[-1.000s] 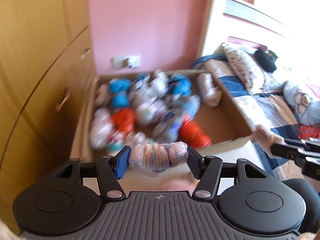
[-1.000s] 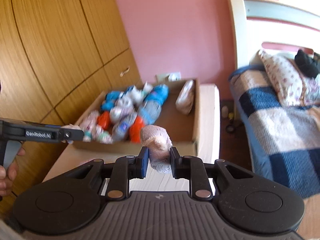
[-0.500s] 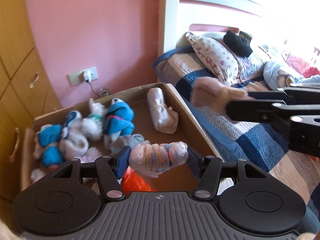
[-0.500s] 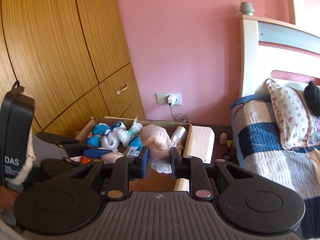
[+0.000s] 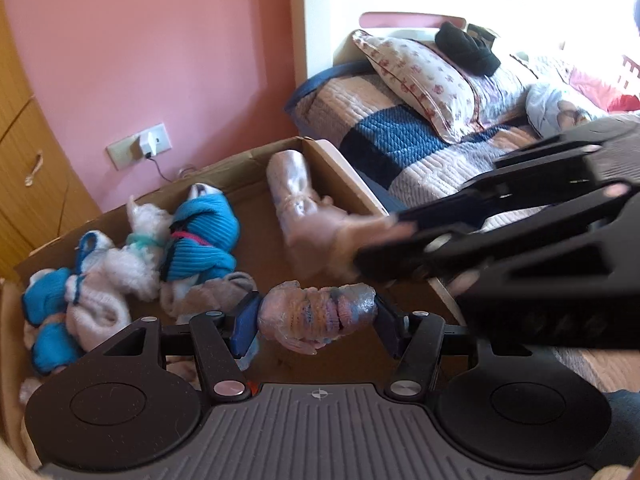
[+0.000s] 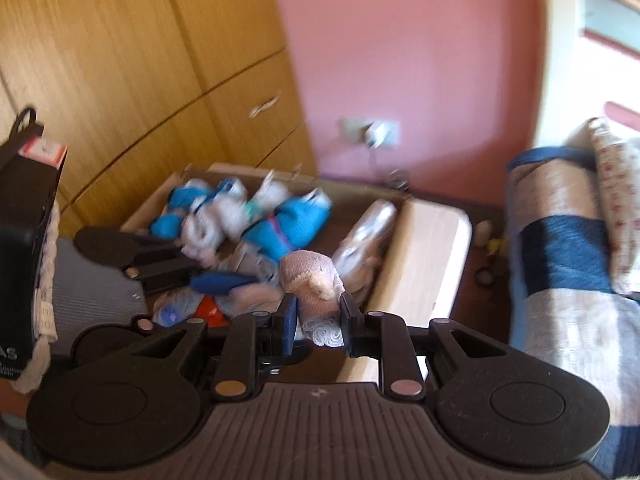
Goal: Organize objects
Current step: 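Carry both bundles into the box and open both grippers, then move both grippers back over the last clothes on the table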
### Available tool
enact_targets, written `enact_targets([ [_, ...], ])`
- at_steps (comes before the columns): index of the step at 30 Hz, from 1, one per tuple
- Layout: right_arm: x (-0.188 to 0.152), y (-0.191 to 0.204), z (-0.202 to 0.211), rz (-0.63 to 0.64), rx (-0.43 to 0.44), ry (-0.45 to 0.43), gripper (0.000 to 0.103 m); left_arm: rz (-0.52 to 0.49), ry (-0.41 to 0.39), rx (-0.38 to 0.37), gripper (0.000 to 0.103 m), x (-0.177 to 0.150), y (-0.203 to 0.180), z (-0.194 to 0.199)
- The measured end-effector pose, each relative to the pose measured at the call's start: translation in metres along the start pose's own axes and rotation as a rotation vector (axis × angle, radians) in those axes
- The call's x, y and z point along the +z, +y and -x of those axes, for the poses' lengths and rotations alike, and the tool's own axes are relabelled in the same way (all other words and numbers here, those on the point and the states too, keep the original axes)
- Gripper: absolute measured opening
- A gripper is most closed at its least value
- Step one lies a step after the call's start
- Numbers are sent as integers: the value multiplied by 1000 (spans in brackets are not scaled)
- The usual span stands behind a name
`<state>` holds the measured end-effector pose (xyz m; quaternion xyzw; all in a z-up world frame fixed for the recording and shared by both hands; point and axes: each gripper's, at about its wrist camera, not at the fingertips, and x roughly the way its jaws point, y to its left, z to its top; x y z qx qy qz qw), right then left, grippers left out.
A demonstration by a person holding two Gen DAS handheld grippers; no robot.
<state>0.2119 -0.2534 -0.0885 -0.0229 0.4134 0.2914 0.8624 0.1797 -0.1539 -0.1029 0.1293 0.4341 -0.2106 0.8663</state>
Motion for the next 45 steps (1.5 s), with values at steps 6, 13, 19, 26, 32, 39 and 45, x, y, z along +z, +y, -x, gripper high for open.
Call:
enact_targets([
  [6,7,-1,-21,82,4,85,21,21,32,-3,66,-7,4,-15],
  [13,9,2,-25,127,26,131,26,57,45,-13,68,-4,11,-22],
  [19,14,0,-20,110,26,131,31,63,54,-10,68,-1,9,-27],
  [26,15,-4,-12,80,27,111,34,104,74,-32,83,4,9,-29],
  [32,13,-9,-2,34,18,87,35,119,73,-20,86,4,10,-19],
  [39,13,-6,14,-6,6,57,38,113,55,-7,88,2,6,5],
  [45,12,7,34,-15,-7,32,40,136,25,30,90,-4,7,40],
])
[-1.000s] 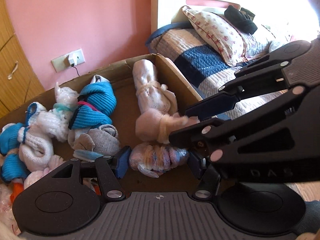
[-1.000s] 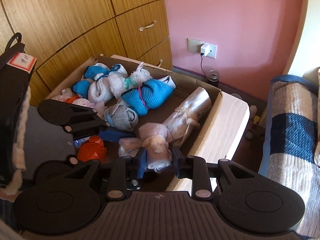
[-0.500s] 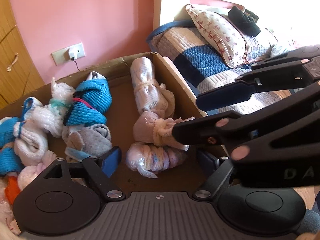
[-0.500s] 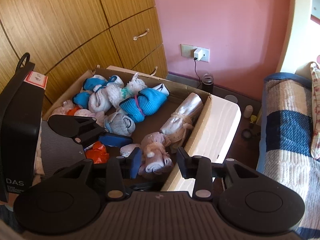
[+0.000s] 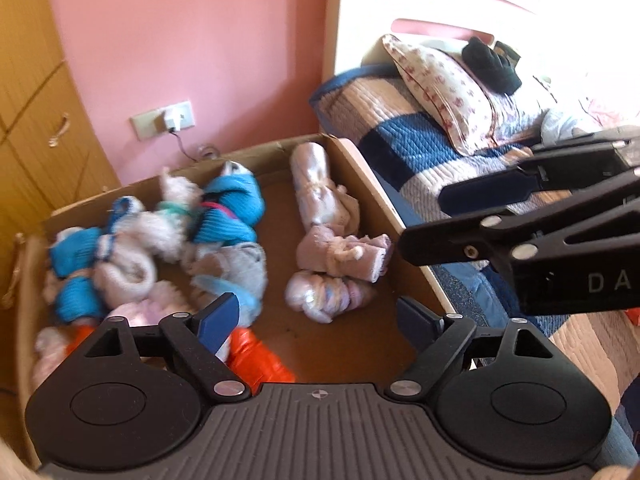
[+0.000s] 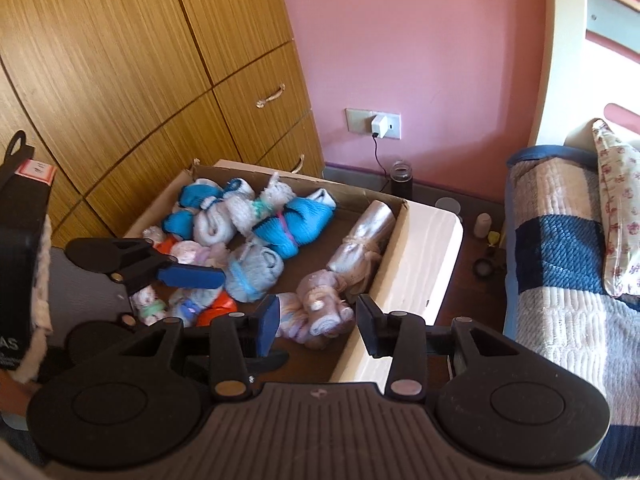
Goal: Organize objects
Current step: 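Move both grippers back over the last clothes on the table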
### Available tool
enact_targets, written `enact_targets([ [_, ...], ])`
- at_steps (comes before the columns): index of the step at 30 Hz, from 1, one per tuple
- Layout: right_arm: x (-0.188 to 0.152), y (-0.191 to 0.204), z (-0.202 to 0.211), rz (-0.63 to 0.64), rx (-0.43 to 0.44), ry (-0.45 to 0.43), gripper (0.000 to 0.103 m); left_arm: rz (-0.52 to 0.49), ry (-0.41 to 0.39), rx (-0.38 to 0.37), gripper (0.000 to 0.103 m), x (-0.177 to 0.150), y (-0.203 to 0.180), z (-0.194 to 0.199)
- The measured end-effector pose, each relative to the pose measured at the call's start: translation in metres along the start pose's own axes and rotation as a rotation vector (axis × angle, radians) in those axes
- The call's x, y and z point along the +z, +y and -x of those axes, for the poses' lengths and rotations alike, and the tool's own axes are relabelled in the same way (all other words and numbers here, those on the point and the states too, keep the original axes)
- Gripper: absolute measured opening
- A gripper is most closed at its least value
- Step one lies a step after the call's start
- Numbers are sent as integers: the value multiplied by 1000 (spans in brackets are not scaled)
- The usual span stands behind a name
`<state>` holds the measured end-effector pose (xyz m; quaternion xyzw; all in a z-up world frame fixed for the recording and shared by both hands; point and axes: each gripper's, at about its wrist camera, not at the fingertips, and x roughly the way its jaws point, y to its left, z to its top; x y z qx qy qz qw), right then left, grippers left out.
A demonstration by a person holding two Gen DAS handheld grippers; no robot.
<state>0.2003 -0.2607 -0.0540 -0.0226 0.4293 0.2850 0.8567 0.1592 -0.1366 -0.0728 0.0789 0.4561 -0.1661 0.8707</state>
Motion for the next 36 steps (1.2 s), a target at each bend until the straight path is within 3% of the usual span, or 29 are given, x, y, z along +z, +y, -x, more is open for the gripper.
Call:
enact_targets([
  [6,-5,25,21,0,-2,-40,43,42,-11,63,92,-14,14,41],
  [17,-26,71,46,2,22,-106,49,108,-56,100,94,-55,38,96],
  [29,-72,105,48,-1,33,-120,61,154,-51,117,94,-102,49,111],
  [36,-114,114,45,23,7,-133,68,198,-58,143,96,-152,64,112],
])
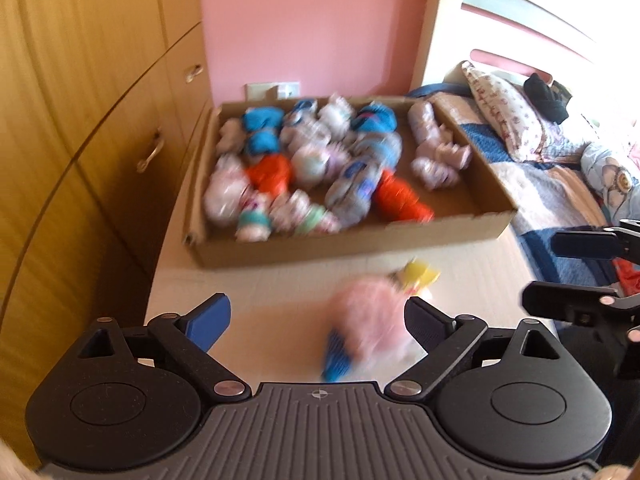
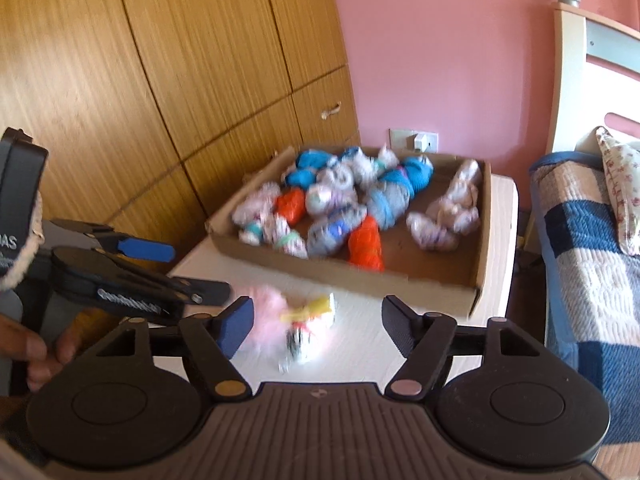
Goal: Organize objects
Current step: 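Move both grippers back over the last clothes on the table, then grasp the pink fluffy pompom bundle with the left gripper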
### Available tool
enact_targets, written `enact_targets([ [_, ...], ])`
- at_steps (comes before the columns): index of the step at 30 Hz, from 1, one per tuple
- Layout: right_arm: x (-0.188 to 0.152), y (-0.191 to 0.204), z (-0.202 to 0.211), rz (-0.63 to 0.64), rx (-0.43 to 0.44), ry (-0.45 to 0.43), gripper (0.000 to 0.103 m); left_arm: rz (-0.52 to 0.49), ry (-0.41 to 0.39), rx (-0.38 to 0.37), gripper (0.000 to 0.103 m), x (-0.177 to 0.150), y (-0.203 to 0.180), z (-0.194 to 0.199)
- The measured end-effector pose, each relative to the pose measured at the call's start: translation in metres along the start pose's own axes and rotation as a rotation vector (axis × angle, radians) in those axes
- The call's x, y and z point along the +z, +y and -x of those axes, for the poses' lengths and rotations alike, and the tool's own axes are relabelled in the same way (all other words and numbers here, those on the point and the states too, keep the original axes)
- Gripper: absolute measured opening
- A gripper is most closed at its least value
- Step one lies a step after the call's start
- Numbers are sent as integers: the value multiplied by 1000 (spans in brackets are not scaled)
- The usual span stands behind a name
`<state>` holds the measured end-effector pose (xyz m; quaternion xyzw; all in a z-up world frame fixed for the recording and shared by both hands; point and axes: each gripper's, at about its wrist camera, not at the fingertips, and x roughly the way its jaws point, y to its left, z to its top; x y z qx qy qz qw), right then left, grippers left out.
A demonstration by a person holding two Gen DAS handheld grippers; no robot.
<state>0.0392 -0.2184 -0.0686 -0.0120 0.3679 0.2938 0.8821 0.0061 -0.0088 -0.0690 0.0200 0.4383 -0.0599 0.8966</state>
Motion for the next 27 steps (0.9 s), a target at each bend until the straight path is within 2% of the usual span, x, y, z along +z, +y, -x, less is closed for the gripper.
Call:
enact_targets([
  [6,-32,-5,-13,-41,-33,25,68,80,15,3,96,-31,19,-6],
  [9,-46,-5,-14,-53,-73,24,68,22,-28,-18,96,-40,10,-3],
  [11,-45,-2,-11,-34,-68,-1,70,-37,-42,-35,96,-42,3,-6],
  [18,-49,2,-14,-2,-82,7,72,-191,-49,-55,93,-38,-20,-28],
  [20,-50,1,-16,-1,-81,13,72,-199,-56,-57,89,-36,-20,-34],
  [24,-51,1,-17,-1,-82,21,72,-164,-37,-100,74,-32,-10,-46],
  [27,-51,0,-19,-5,-80,25,72,-149,-45,-125,77,-29,-9,-47],
])
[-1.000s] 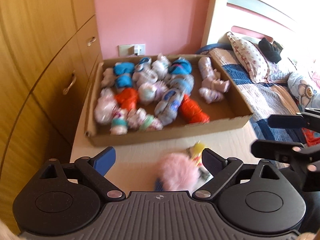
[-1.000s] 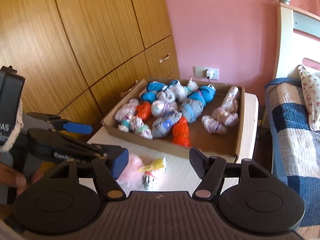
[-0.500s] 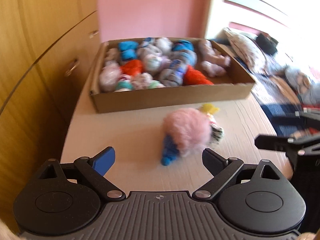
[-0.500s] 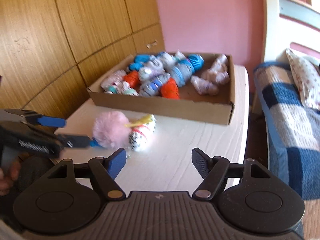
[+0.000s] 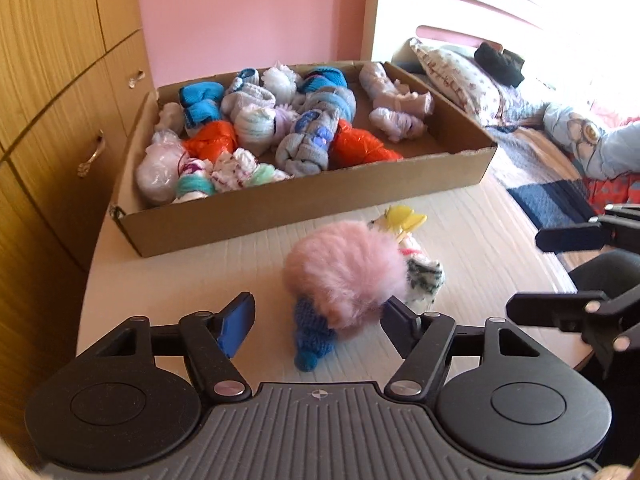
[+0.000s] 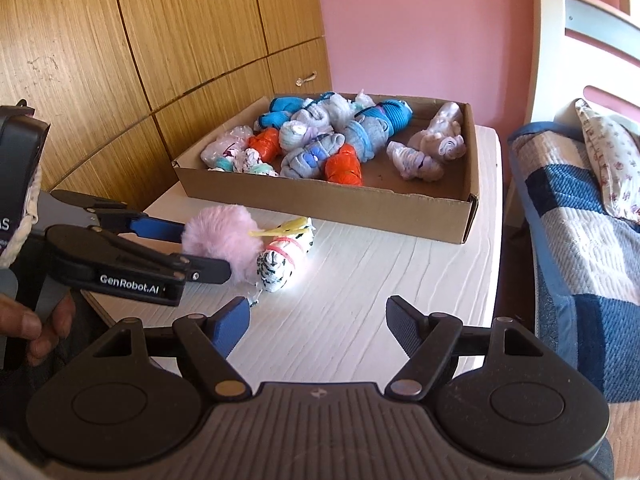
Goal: Organize objects
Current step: 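Grasp the pink fluffy pompom bundle with the left gripper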
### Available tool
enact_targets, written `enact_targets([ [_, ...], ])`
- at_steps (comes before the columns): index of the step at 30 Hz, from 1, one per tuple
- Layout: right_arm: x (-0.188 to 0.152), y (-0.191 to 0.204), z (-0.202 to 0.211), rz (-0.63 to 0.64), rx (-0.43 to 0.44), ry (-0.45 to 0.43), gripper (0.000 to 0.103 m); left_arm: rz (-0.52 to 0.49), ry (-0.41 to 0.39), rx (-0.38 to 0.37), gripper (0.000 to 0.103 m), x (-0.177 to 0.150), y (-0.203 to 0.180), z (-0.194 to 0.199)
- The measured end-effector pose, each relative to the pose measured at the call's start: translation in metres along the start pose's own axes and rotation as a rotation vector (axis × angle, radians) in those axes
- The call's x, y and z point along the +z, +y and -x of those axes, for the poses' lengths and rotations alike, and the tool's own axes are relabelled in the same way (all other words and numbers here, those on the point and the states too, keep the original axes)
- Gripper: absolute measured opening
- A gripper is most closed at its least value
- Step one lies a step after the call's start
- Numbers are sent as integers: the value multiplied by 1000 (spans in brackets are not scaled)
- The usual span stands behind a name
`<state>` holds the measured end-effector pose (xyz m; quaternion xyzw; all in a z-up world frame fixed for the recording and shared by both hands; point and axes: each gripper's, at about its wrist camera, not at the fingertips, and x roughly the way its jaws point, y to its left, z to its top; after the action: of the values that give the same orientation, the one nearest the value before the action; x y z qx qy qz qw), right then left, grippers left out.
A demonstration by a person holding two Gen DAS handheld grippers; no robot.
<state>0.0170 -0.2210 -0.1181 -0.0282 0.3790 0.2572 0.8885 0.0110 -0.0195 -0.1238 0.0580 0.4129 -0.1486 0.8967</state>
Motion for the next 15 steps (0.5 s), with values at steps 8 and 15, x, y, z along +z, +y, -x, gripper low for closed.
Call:
enact_targets([
  [8,-1,4,-6,16,12,19,72,-12,-8,-12,79,12,-2,-15],
  [15,-2,5,-8,20,3,29,72,58,0,-55,53,11,14,-19],
])
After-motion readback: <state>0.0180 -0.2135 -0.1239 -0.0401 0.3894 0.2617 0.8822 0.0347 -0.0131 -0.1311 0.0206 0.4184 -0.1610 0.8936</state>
